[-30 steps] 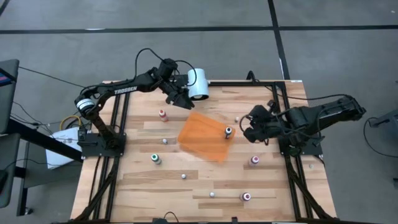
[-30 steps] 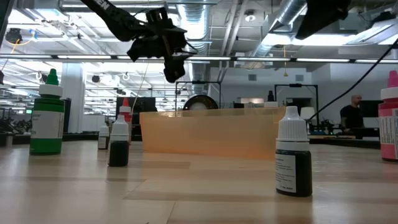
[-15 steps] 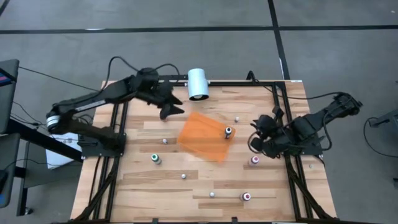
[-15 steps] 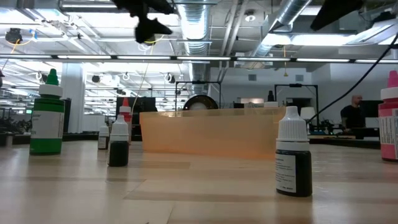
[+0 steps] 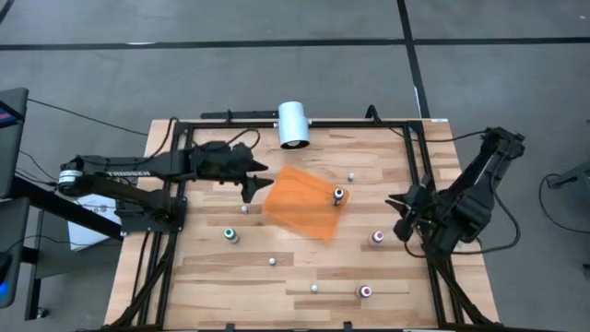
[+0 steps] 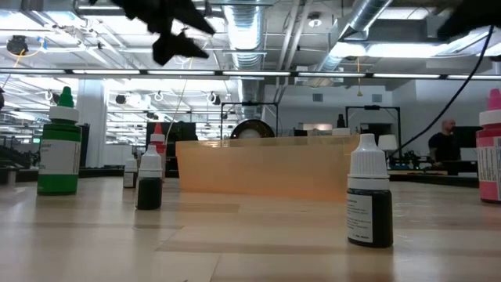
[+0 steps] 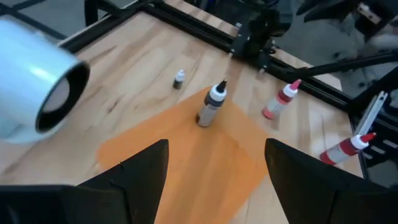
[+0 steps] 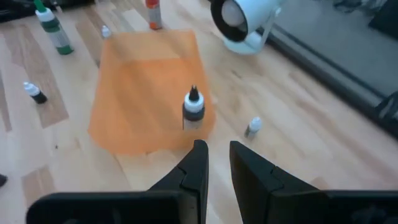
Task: Pick & Place food coloring
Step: Put the orange food coloring bottle into the bin
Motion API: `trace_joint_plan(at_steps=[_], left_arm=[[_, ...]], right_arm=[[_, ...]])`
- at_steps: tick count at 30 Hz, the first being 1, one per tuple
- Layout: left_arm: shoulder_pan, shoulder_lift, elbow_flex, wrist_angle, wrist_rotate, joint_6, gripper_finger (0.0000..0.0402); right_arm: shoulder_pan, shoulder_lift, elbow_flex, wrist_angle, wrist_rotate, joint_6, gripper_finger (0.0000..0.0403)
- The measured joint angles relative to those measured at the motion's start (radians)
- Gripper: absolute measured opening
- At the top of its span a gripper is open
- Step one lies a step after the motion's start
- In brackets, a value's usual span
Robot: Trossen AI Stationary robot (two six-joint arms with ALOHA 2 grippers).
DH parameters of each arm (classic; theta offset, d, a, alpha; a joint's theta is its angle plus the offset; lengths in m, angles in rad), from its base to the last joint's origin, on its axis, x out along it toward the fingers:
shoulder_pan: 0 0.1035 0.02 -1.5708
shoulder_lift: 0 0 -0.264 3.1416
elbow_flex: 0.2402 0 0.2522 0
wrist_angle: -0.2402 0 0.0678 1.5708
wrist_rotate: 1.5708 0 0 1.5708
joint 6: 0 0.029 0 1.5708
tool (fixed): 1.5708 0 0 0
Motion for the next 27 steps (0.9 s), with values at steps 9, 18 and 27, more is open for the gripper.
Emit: trace_joint_plan(at_steps=[9, 18, 27], left_arm=[[0.086, -0.248, -0.289, 0.107, -0.079, -0.065, 0.0258], [0.205, -0.411, -0.48, 0.132, 0.055, -0.129, 0.0258], [0.225, -0.42, -0.48, 0.186, 0.085, -0.125, 0.0258]], right_arm=[[0.113, -0.026, -0.139, -0.005, 0.057, 0.281, 0.0056], [0.09, -0.04, -0.149, -0.003, 0.148, 0.286, 0.0056], [0.058, -0.042, -0.149, 0.02, 0.144, 0.286, 0.0056]])
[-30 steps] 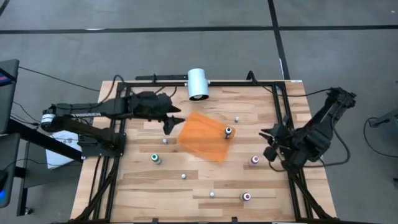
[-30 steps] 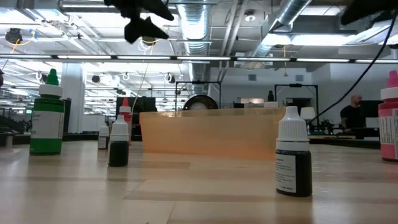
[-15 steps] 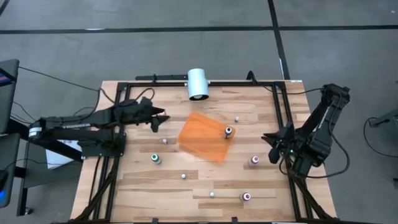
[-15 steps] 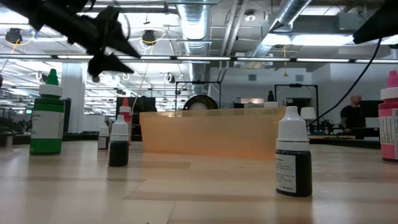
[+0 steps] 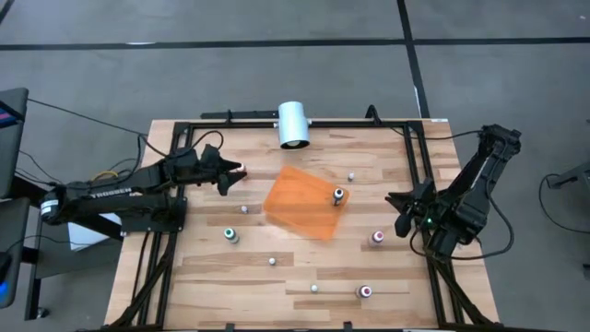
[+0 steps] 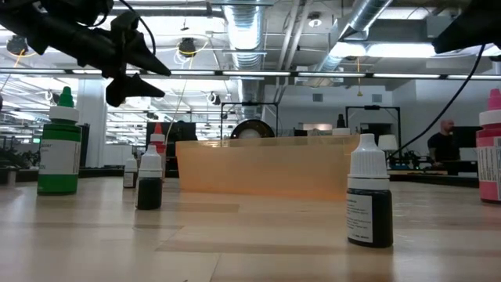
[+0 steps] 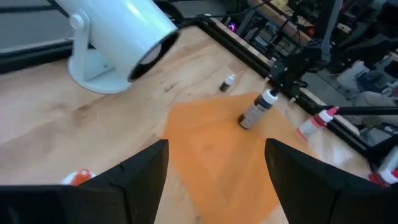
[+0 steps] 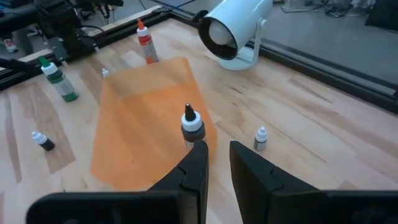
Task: Pick & Place food coloring
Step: Put the orange food coloring bottle into the bin
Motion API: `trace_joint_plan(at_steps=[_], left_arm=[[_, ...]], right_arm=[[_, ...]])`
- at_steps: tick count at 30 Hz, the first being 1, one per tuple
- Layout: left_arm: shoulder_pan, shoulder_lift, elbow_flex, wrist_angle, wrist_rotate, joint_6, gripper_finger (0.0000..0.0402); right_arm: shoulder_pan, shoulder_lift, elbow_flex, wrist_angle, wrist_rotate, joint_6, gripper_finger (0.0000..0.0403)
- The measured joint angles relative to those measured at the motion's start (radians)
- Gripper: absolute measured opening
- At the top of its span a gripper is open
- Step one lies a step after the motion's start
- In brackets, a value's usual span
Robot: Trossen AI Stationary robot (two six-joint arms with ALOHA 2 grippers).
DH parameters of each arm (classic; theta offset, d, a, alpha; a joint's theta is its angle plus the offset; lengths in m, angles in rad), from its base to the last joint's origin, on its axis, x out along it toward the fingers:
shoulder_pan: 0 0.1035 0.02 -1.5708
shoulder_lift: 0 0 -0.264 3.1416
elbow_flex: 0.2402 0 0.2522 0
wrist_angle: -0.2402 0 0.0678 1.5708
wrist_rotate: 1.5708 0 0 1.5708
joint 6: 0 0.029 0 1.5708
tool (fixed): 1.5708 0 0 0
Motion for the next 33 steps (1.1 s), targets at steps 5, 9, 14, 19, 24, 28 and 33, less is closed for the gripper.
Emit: trace_joint_plan(at_steps=[5, 9, 14, 19, 24, 28, 33], left_arm=[[0.0, 0.0, 0.0, -0.026, 0.038, -0.004, 0.0258], [0.0, 0.0, 0.0, -0.053, 0.039, -0.007, 0.0258], [0.0, 0.001, 0.0, -0.065, 0.031, 0.02, 0.0258], [0.0, 0.001, 0.0, -0.072, 0.014, 0.025, 0.0258], [0.0, 0.001, 0.0, -0.089, 0.014, 0.071, 0.0269], [0.0, 0.001, 0.0, -0.098, 0.012, 0.079, 0.0296], [0.0, 0.001, 0.0, -0.12, -0.024, 0.088, 0.0321]], right_arm=[[0.0, 0.0, 0.0, 0.008, -0.001, 0.0, 0.0056], [0.0, 0.0, 0.0, 0.008, -0.002, 0.0, 0.0056], [0.0, 0.0, 0.0, 0.008, -0.002, 0.0, 0.0056], [0.0, 0.0, 0.0, 0.007, -0.003, 0.0, 0.0056], [0.0, 0.0, 0.0, 0.008, -0.004, 0.0, 0.0056], [0.0, 0.0, 0.0, 0.008, -0.004, -0.001, 0.0056], [0.0, 0.0, 0.0, 0.008, -0.004, 0.006, 0.0056]])
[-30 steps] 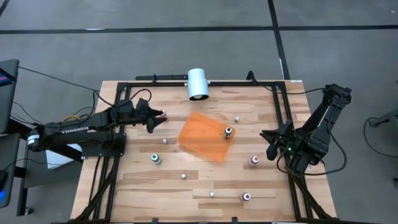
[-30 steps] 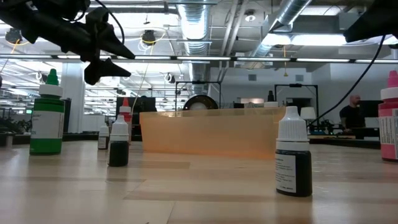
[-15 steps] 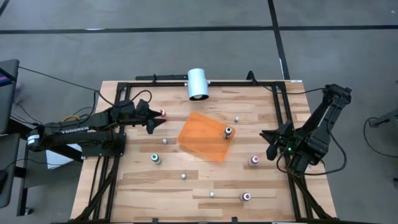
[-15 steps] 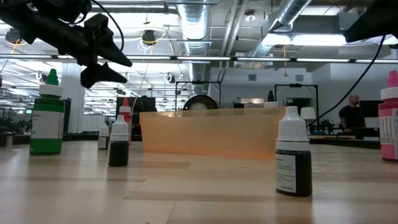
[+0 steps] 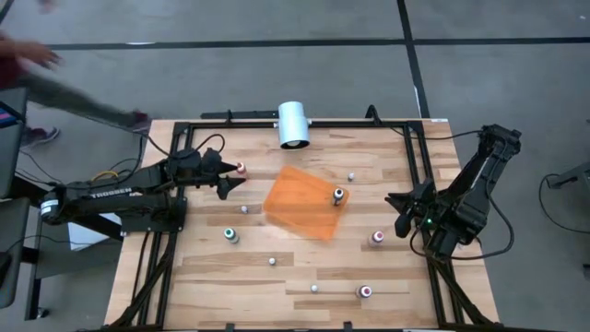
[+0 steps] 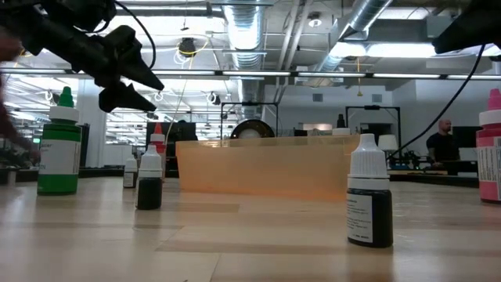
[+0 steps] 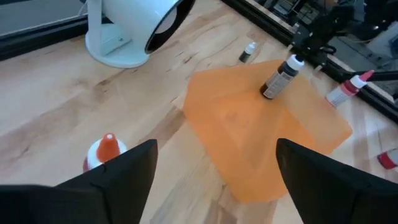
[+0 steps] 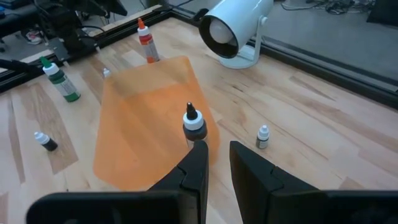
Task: Pick & Place food coloring
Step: Put the orange food coloring bottle into the bin
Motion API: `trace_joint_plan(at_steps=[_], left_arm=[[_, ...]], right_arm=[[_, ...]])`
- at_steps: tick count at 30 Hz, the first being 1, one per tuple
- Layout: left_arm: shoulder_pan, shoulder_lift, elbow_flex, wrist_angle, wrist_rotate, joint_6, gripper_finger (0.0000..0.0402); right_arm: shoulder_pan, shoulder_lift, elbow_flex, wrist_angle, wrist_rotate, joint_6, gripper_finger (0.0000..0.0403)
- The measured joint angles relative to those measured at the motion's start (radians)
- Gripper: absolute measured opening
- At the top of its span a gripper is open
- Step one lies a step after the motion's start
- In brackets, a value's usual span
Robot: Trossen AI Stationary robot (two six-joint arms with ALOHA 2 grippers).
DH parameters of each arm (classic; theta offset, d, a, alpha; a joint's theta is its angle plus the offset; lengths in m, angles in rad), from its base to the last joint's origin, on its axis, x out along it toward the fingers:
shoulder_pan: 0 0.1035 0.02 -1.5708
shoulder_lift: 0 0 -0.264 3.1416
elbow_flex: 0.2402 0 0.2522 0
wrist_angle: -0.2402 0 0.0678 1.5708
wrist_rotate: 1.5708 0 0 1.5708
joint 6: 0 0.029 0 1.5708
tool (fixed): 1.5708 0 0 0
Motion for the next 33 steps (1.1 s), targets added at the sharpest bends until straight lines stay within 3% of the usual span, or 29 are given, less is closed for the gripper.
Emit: trace_joint_plan(at_steps=[4, 15, 23, 33], left_arm=[[0.0, 0.0, 0.0, -0.012, -0.017, 0.047, 0.0324], [0.0, 0.001, 0.0, -0.125, -0.224, 0.12, 0.0325], [0.0, 0.084, 0.001, -0.122, -0.182, 0.125, 0.0325], [0.009, 0.257, 0.001, -0.015, -0.245, 0.171, 0.0325]], right_arm=[[0.0, 0.0, 0.0, 0.004, -0.013, 0.019, 0.0056], [-0.016, 0.0, 0.0, 0.007, -0.051, 0.019, 0.0056], [-0.09, 0.0, 0.0, 0.006, -0.051, 0.006, 0.0056], [-0.145, 0.001, 0.0, 0.006, -0.051, -0.016, 0.0056]])
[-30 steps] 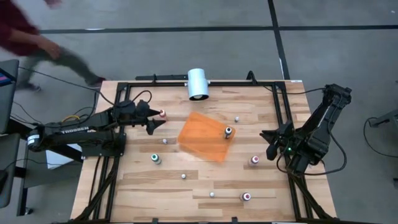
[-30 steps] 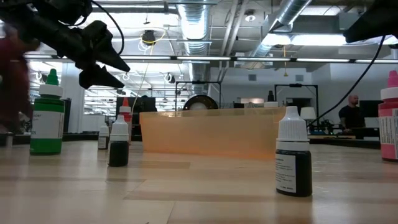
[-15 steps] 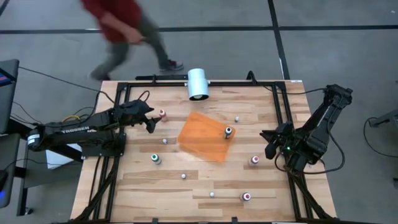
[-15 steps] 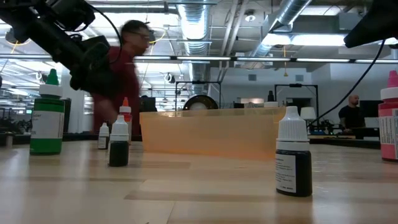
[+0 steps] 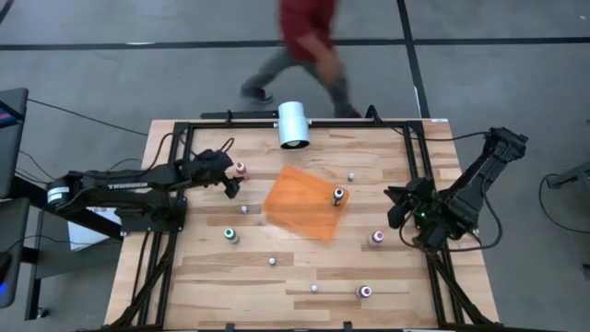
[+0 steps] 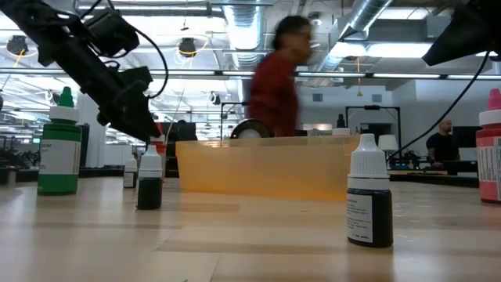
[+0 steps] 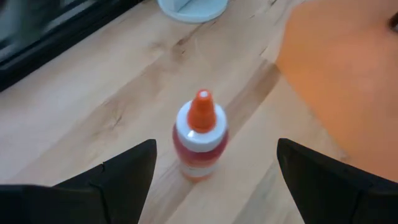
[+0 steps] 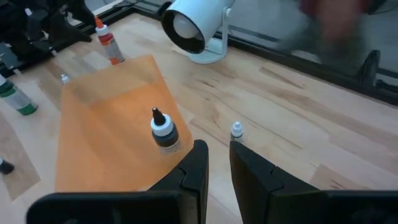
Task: Pick & Place food coloring
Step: Put the orange food coloring bottle into the bin
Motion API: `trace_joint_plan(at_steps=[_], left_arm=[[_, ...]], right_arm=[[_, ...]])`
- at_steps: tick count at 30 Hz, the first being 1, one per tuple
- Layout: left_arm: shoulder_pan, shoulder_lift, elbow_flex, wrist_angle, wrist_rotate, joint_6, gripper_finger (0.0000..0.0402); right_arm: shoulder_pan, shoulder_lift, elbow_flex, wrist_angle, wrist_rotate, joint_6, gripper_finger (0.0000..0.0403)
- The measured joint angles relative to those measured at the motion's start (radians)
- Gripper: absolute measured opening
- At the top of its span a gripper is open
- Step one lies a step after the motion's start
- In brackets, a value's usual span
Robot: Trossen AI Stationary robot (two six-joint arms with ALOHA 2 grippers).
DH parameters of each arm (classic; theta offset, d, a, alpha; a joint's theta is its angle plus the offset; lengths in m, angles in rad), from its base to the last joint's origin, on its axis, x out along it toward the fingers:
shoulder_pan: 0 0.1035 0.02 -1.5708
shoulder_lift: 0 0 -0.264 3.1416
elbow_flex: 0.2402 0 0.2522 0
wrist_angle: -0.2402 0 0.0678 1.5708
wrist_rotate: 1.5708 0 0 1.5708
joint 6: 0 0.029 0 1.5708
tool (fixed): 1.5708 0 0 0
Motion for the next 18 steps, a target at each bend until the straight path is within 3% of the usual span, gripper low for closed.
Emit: trace_joint_plan(at_steps=[18], left_arm=[[0.093, 0.205, 0.0, 0.198, 0.058, 0.041, 0.0325]], right_arm=[[0.0, 0.0, 0.0, -0.004, -0.025, -0.001, 0.0056]])
